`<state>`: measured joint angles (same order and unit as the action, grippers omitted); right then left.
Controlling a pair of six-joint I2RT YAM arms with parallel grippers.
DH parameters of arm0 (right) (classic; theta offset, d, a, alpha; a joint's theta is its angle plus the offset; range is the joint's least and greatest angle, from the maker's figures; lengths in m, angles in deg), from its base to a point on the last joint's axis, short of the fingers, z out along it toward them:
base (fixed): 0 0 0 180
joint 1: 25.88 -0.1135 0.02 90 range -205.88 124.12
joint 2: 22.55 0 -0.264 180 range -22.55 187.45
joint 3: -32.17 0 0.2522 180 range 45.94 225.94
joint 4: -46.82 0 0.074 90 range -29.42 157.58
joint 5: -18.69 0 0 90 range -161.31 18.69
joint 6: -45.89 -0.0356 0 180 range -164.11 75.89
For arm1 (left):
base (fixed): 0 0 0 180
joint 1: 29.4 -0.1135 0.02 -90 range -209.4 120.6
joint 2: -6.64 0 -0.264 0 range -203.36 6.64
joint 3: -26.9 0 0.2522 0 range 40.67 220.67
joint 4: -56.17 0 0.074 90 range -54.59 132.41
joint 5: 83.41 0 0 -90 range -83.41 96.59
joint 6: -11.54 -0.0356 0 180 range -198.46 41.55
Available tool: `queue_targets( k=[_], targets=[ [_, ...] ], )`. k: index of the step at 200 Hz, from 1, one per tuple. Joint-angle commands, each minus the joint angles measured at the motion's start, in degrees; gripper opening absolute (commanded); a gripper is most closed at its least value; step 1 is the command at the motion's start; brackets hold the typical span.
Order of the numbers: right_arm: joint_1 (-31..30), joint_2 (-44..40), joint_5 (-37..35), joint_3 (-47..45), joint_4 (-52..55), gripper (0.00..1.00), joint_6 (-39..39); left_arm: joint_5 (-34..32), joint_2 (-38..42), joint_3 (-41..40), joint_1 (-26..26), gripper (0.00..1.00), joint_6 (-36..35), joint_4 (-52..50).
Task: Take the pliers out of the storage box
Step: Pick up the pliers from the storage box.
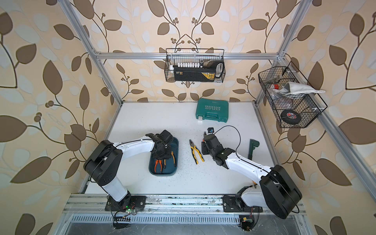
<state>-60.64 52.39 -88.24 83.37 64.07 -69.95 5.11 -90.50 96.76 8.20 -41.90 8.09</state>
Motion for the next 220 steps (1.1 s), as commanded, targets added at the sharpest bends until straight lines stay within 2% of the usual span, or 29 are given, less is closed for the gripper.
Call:
queue_targets(
  k=[1,23,48,93,126,139,171,196,220],
  targets=[
    [-0.21,0.78,0.17,1.67,0.56,0.56,0.40,-0.02,-0.79,1.21,0.48,0.22,0.98,0.06],
    [-0.22,1.14,0.15,1.91,0.74,0.56,0.32,-1.26,0.47,0.97,0.45,0.10,1.73,-0.08],
    [-0.21,1.43,-0.10,2.04,0.91,0.56,0.30,-3.41,2.88,0.32,0.45,0.02,3.03,-0.04],
    [-0.20,1.04,-0.56,1.98,1.29,0.55,0.16,-6.33,10.30,-0.61,0.36,0.00,4.69,-0.65],
    [-0.17,-3.58,1.30,0.78,1.79,0.55,-1.49,-6.29,17.13,-1.24,0.36,0.00,5.51,-0.98],
    [-0.10,-6.05,4.75,1.91,3.31,0.55,-2.01,-5.87,19.24,-1.09,0.39,0.00,5.28,-1.72],
    [-0.05,-8.46,19.40,5.45,6.82,0.55,-5.91,-1.80,23.36,-2.53,0.54,0.00,5.75,-0.39],
    [-0.07,-8.10,30.19,2.68,1.59,0.56,-12.58,3.51,24.89,-5.39,2.62,0.00,7.09,5.67],
    [-0.06,-6.23,37.54,-0.60,-6.00,0.59,-18.42,1.12,24.46,-5.09,6.83,0.00,8.30,7.38]
  ],
)
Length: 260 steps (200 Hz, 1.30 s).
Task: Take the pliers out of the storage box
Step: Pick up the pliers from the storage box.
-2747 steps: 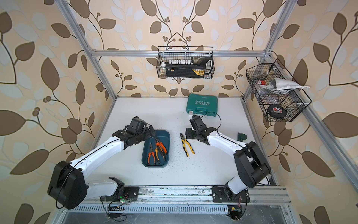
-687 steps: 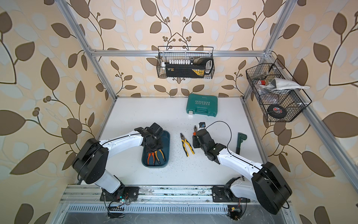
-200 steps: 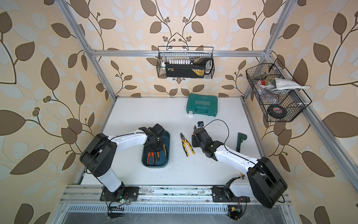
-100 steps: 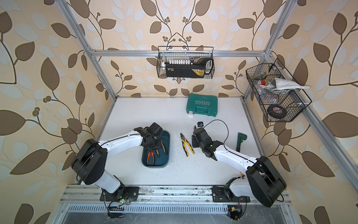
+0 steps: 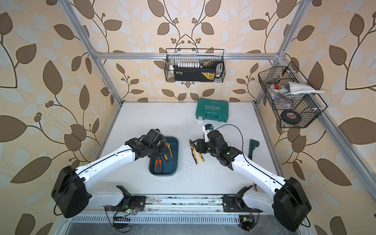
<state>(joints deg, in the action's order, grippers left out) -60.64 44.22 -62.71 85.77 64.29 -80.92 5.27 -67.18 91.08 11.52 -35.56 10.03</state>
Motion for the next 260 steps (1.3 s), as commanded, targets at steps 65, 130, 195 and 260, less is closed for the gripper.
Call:
queue_targets(
  k=[65,130,195,260],
  targets=[
    [-4.02,7.48,16.61,-2.66,-12.99,0.59,-11.94,-0.74,-4.93,4.69,8.49,0.00,3.03,6.10],
    [-5.58,12.70,14.88,-0.66,-13.37,0.56,-11.14,-1.40,-4.16,6.10,9.76,0.00,2.94,5.22],
    [-7.56,19.39,15.91,1.79,-16.70,0.45,-12.14,-0.48,-4.85,5.04,10.04,0.00,4.03,7.08],
    [-8.32,20.78,15.57,3.04,-16.63,0.09,-12.23,-0.94,-4.63,5.24,10.13,0.00,4.03,6.56]
  ],
)
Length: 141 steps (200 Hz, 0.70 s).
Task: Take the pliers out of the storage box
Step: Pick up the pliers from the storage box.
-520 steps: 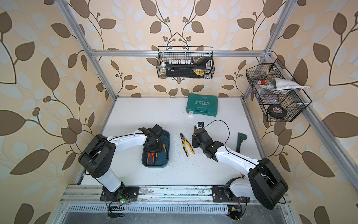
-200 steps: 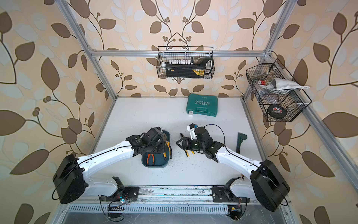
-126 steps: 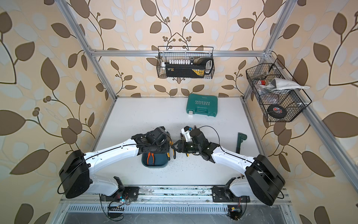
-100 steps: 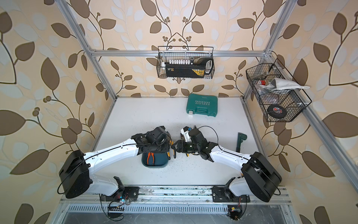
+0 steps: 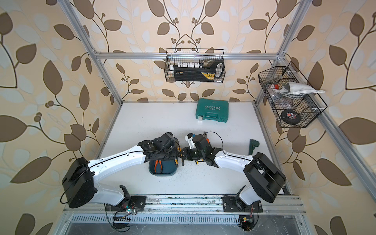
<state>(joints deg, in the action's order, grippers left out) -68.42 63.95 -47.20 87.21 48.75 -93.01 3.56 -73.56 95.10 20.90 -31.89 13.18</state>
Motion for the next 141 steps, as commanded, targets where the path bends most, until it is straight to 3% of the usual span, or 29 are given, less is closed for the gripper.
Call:
queue_targets(
  k=[1,18,30,37,54,71,141],
  targets=[
    [-0.53,1.04,0.05,1.61,-1.09,0.09,-0.14,0.75,1.74,1.25,0.76,0.00,0.36,3.40],
    [-0.61,0.95,-0.18,1.61,-0.84,0.00,-0.16,0.41,1.69,1.34,0.76,0.00,0.63,3.10],
    [-0.61,0.79,-0.36,1.60,-0.58,0.00,-0.21,0.23,1.59,1.46,0.75,0.01,0.76,2.95],
    [-0.61,0.61,-0.51,1.61,-0.41,0.00,-0.22,0.00,1.38,1.63,0.76,0.07,1.09,2.78],
    [-0.62,0.17,-1.06,1.60,-0.12,0.00,0.00,-0.95,0.94,2.55,0.74,0.31,2.06,1.40],
    [-0.69,-0.40,-1.59,1.56,0.32,0.00,0.30,-1.35,0.78,3.18,0.76,0.39,2.76,0.75],
    [-0.65,-6.23,-2.99,0.57,2.74,0.00,2.84,-2.16,3.59,4.02,0.43,0.47,2.93,-0.90]
  ],
)
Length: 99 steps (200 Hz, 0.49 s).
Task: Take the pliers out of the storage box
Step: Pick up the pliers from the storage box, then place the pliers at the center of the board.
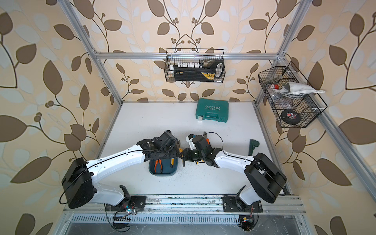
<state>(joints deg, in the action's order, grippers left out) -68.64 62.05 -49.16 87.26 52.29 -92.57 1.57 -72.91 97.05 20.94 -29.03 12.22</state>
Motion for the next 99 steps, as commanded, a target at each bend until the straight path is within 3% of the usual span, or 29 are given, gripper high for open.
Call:
queue_targets(
  k=[1,46,76,99],
  targets=[
    [-0.41,-4.43,-1.17,0.61,-0.56,0.00,2.49,-0.21,2.92,2.12,0.38,0.47,0.06,0.01],
    [2.08,-9.84,-4.32,1.72,9.36,0.00,7.30,-0.90,6.76,1.11,-3.99,0.47,-0.95,-3.03],
    [10.46,-11.87,-1.69,1.04,11.83,0.00,8.49,5.18,11.41,-3.81,-12.44,0.46,-0.22,-1.32],
    [15.34,-10.97,0.25,2.01,12.70,0.00,9.33,6.48,12.75,-5.45,-14.22,0.46,-0.38,-1.18]
  ],
)
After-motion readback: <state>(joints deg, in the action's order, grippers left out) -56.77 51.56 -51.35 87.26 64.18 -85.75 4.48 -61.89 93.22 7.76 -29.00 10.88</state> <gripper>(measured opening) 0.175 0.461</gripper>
